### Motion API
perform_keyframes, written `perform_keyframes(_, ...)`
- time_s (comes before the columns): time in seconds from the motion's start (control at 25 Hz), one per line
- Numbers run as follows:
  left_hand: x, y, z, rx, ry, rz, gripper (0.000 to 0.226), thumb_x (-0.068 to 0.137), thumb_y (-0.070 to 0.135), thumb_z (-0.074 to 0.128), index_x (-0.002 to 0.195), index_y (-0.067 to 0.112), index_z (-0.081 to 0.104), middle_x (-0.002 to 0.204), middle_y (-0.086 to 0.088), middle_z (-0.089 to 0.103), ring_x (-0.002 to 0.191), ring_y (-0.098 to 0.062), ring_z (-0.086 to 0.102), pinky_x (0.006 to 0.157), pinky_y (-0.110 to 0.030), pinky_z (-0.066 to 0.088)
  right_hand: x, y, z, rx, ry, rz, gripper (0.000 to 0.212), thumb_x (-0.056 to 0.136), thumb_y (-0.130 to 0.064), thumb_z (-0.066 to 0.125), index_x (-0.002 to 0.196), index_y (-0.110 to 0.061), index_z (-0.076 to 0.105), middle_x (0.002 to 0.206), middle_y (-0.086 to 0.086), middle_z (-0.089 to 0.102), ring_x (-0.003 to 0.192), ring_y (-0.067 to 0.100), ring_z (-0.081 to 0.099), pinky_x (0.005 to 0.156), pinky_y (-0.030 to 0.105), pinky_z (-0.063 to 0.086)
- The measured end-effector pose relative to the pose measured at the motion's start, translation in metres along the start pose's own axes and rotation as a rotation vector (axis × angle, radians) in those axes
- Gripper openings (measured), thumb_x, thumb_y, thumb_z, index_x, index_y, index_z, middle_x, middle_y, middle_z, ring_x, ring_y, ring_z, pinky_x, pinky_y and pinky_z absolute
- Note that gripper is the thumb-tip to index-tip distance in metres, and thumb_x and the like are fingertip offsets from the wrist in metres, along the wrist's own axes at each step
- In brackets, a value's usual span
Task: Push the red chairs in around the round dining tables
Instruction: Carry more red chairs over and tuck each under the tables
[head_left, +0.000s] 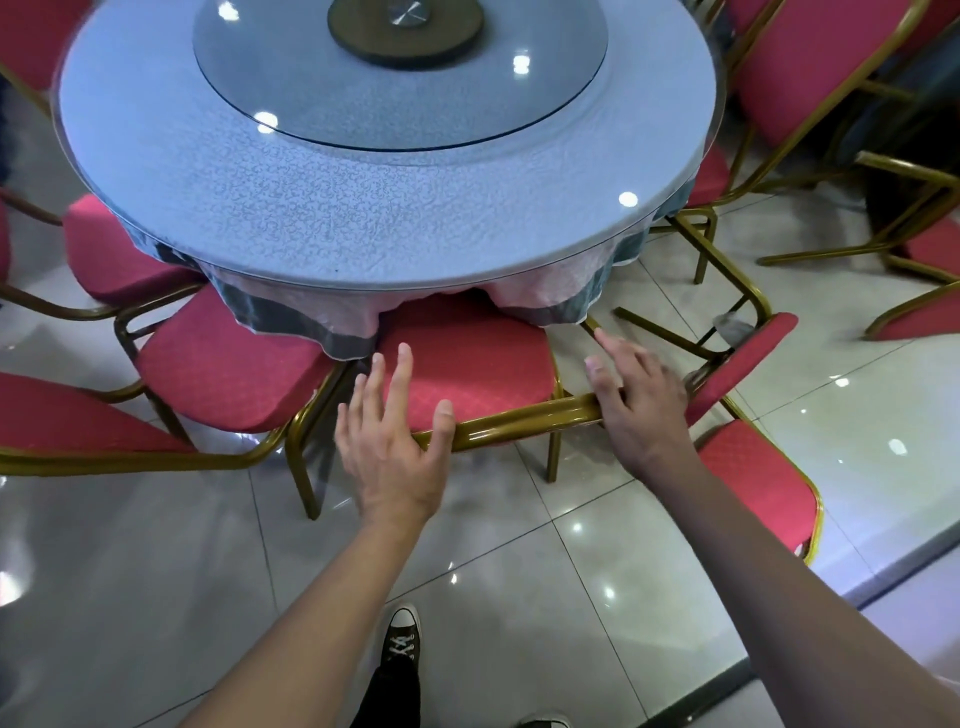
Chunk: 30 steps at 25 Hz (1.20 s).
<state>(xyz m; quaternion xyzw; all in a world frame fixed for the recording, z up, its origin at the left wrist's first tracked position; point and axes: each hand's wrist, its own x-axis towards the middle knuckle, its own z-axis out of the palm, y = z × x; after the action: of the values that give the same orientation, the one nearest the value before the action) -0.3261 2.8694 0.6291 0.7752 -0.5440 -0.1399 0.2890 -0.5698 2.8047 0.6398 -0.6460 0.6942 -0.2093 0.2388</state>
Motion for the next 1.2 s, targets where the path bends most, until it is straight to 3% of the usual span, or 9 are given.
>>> perform_keyframes(0.2,0.061,-0.056,-0.032,0.012,-0.031,0.032,0.072,0.091,0.064,0.027,0.158,0.038,0.028,0.164,-0.001,0.032,0.152,-0.026,0.024,0.12,-0.056,0.022,0.007,-0.058,0.038,-0.012,-0.123,0.026,0.078,0.088,-0.082,0.014,0.156,-0.047,0.027,0.163,0.0,0.03,0.151,0.029,0.023,0.122,0.062,0.006)
perform_keyframes(0.4,0.103,-0.098,-0.059,0.024,-0.153,0.099,0.069,0.094,0.068,0.024,0.158,0.041,0.023,0.164,0.0,0.029,0.153,-0.022,0.021,0.121,-0.053,0.023,0.008,-0.1,0.072,-0.015,-0.098,0.064,0.074,0.09,-0.079,0.018,0.155,-0.045,0.03,0.163,0.0,0.03,0.15,0.031,0.023,0.122,0.063,0.002)
perform_keyframes(0.64,0.103,-0.098,-0.065,-0.008,-0.2,0.067,0.069,0.092,0.071,0.024,0.157,0.047,0.019,0.165,0.003,0.026,0.154,-0.021,0.017,0.12,-0.051,0.022,0.002,-0.108,0.07,-0.038,-0.106,0.108,0.073,0.093,-0.077,0.018,0.158,-0.045,0.022,0.165,0.001,0.028,0.152,0.031,0.02,0.123,0.062,0.003)
perform_keyframes(0.84,0.108,-0.115,-0.08,0.003,-0.262,0.081,0.069,0.092,0.071,0.024,0.157,0.05,0.015,0.166,0.005,0.023,0.154,-0.019,0.014,0.119,-0.054,0.02,-0.017,-0.123,0.082,-0.022,-0.12,0.145,0.081,0.085,-0.083,0.01,0.157,-0.048,0.022,0.165,0.0,0.027,0.153,0.029,0.018,0.123,0.062,0.0)
perform_keyframes(1.2,0.083,-0.088,-0.101,0.095,-0.388,0.135,0.069,0.091,0.074,0.006,0.156,0.053,0.016,0.167,0.008,0.02,0.155,-0.017,0.007,0.124,-0.05,0.007,-0.023,-0.126,0.067,-0.102,-0.133,0.118,0.081,0.089,-0.082,0.007,0.16,-0.045,0.012,0.167,0.001,0.024,0.154,0.025,0.019,0.126,0.054,0.004)
